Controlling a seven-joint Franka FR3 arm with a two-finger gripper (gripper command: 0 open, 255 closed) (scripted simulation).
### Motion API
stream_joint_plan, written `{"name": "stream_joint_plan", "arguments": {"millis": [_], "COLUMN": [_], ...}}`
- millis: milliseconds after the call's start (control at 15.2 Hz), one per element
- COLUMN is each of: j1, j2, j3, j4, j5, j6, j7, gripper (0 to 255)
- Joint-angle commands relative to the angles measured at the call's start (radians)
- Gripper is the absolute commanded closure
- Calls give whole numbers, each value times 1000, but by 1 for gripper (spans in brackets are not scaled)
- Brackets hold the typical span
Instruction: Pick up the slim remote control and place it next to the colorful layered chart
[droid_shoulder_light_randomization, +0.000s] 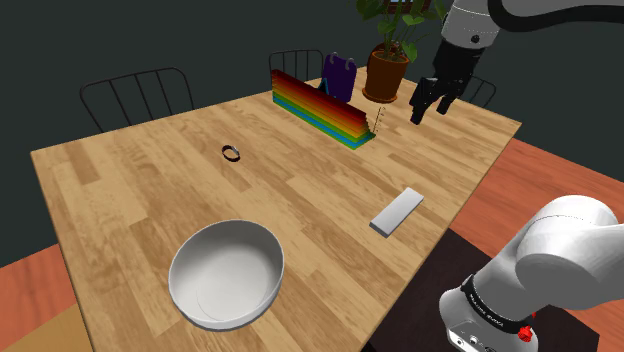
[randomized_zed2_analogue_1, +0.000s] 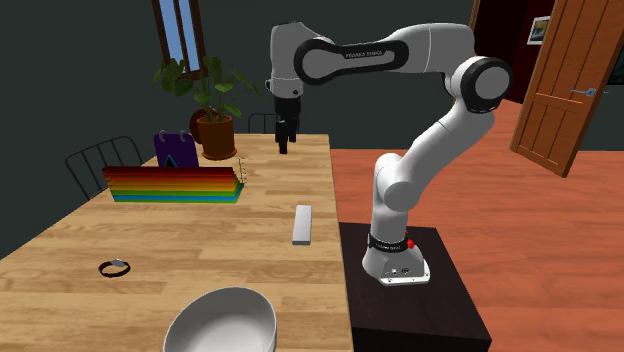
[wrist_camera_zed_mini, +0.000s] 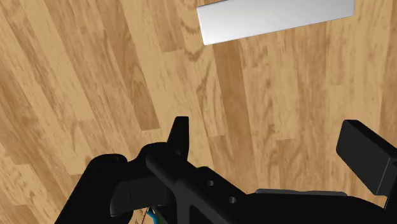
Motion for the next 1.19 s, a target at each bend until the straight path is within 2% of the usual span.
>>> {"name": "stream_joint_plan", "arguments": {"millis": [0,660,1122], "j1": [0,-174,-231], "j2": [0,-81,-58], "j3": [0,111,234], "j4": [0,-359,-562], "j5": [0,141,307], "j6": [0,244,465], "j7": [0,583,981], "gripper": [0,0,0]}}
